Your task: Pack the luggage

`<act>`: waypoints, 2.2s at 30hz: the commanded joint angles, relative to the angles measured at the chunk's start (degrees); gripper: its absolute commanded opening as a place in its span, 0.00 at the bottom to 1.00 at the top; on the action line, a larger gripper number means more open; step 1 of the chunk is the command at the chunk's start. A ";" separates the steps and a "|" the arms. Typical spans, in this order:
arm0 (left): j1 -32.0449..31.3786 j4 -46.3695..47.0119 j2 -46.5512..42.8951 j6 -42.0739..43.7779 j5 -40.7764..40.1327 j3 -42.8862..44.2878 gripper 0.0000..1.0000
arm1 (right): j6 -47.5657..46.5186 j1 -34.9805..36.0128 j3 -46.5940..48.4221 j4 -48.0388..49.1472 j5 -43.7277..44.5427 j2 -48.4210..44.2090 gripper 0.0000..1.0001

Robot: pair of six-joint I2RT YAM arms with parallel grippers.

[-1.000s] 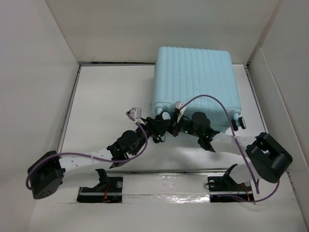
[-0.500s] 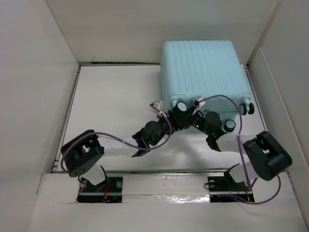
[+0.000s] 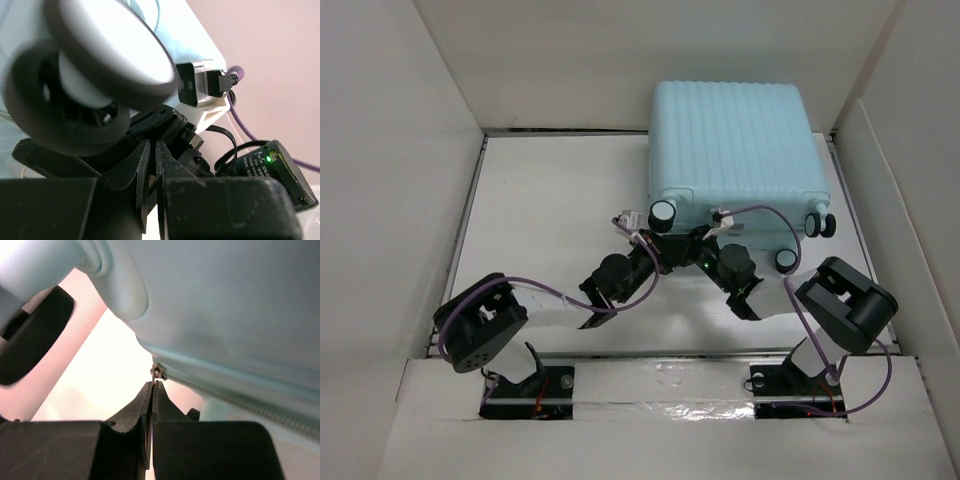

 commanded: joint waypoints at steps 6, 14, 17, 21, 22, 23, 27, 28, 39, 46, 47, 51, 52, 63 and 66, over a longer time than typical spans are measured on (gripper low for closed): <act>-3.48 13.02 -12.60 -1.89 27.69 -3.77 0.00 | -1.30 7.31 -6.90 5.58 -7.45 -5.09 0.00; -0.14 -17.10 -31.38 6.72 27.61 -3.96 0.57 | -4.90 3.71 -6.55 -0.30 -9.22 -7.88 0.00; -0.14 -34.06 -36.15 8.75 20.50 -0.01 0.67 | -7.18 2.57 -6.73 -5.48 -7.89 -11.92 0.00; 2.84 -50.17 -34.07 9.63 17.32 7.20 0.69 | -11.57 1.34 -6.55 -13.04 -6.67 -17.63 0.00; 3.37 -52.89 -31.97 9.72 17.84 8.95 0.68 | -12.37 1.33 -6.46 -16.54 -5.62 -18.87 0.00; 3.98 -53.26 -30.99 9.72 18.28 9.49 0.68 | -12.81 1.33 -6.46 -18.05 -5.17 -20.02 0.00; 5.13 -49.76 -25.81 9.81 20.83 11.07 0.68 | -15.27 0.80 -5.33 -25.00 -4.46 -24.24 0.00; 5.91 -47.84 -23.27 9.63 22.23 12.12 0.66 | -15.45 1.41 -4.89 -26.57 -3.86 -24.94 0.00; 6.71 -36.40 -11.30 6.38 29.62 15.82 0.50 | -11.85 10.11 -4.97 -22.91 3.71 -24.78 0.00; 7.59 -32.53 -8.21 3.92 33.75 17.41 0.34 | -8.15 16.37 -3.55 -8.53 2.14 -16.87 0.00; 8.20 -32.44 -8.74 3.48 34.10 16.88 0.34 | -8.07 16.36 -4.17 -7.35 -0.13 -16.52 0.00; 8.21 -31.47 -7.96 0.76 37.61 16.79 0.33 | -10.87 16.36 -2.17 -10.40 -5.68 -15.90 0.00; 8.21 -29.73 -7.69 -1.07 39.71 16.79 0.32 | -12.97 16.36 -0.59 -14.59 -6.74 -15.29 0.00; 8.21 -26.37 -11.55 -4.87 39.30 14.95 0.30 | -15.89 20.22 7.69 -8.92 -5.80 -5.68 0.00; 9.43 -27.87 -12.61 -4.34 38.50 14.33 0.33 | -15.54 21.46 4.88 -13.75 2.64 -9.47 0.29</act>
